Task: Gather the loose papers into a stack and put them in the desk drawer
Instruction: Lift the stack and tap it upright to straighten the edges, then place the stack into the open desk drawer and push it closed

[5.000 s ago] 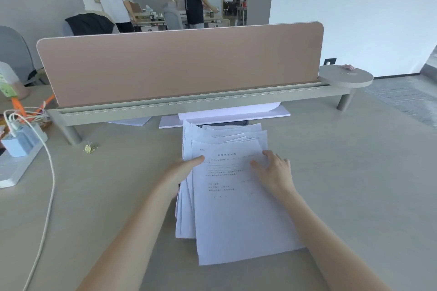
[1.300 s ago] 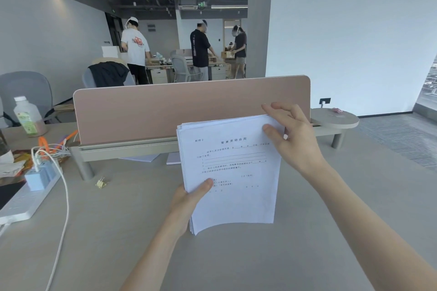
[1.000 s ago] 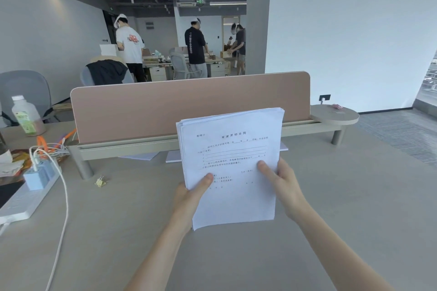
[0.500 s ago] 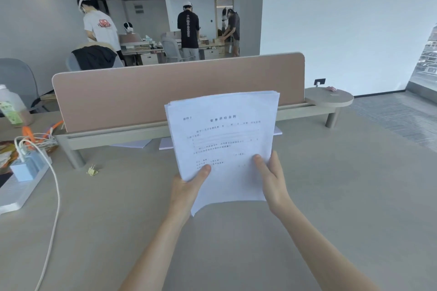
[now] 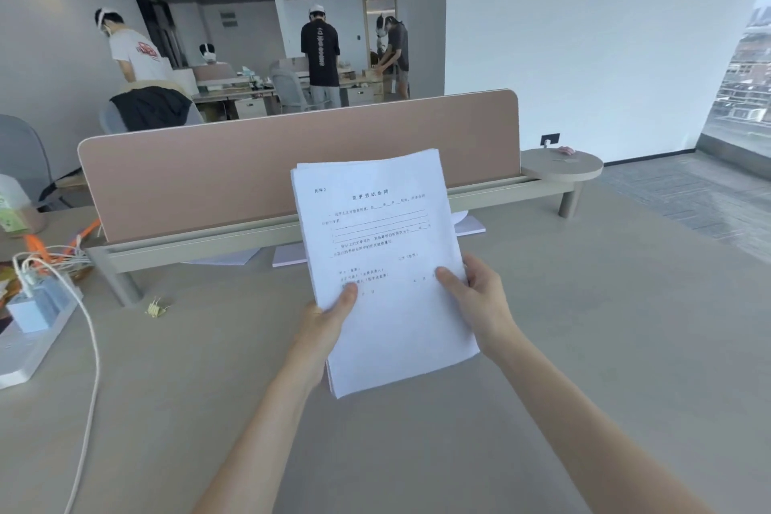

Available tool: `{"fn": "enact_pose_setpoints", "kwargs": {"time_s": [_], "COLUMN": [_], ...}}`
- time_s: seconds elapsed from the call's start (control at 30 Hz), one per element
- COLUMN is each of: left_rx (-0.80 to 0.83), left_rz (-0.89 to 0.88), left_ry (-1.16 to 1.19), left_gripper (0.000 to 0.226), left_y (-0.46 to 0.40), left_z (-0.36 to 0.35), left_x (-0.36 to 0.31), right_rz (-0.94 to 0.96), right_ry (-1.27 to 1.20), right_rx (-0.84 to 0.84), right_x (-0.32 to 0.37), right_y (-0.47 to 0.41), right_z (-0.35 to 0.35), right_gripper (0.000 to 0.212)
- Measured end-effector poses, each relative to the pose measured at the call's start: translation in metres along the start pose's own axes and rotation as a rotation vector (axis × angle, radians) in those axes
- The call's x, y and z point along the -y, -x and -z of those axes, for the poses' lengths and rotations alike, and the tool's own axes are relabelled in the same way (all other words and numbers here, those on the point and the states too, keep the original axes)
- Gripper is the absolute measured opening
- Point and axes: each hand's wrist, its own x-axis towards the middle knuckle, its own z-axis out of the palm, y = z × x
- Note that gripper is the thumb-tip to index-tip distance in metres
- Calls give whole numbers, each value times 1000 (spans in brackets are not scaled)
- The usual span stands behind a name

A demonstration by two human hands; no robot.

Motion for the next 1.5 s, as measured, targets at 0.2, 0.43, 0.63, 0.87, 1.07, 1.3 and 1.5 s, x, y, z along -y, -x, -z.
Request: {"fn": "enact_pose_setpoints", "kwargs": {"time_s": [0.2,0.43,0.63,0.87,1.07,1.3,1.5], "left_rx": [38,153,265,441,562,628,690], "left_rz": [-21,-45,-43,2,11,-54,-114], "left_ry": [-12,30,9,-10,50,-53,-219], "left_gripper": [32,39,38,39,24,24,28], "left_y": [33,89,130,186,264,342,373], "left_z": [-18,-76,-150,-254,-330,-389,-420], "left_x": [-24,-41,-42,-9,27,50,67], "right_rz": [-68,-70,-80,-108,-164,-172,-265], "right_ry": [32,24,-32,-42,-7,7,121], "right_rx": [25,-68,-209,-466,-657,-814,-836], "right_x": [18,41,46,24,4,-4,-9], "right_y": [20,73,117,193,282,376,413], "right_z": [29,105,187,303,388,459,516], "right_gripper": [38,30,31,24,24,20,16]}}
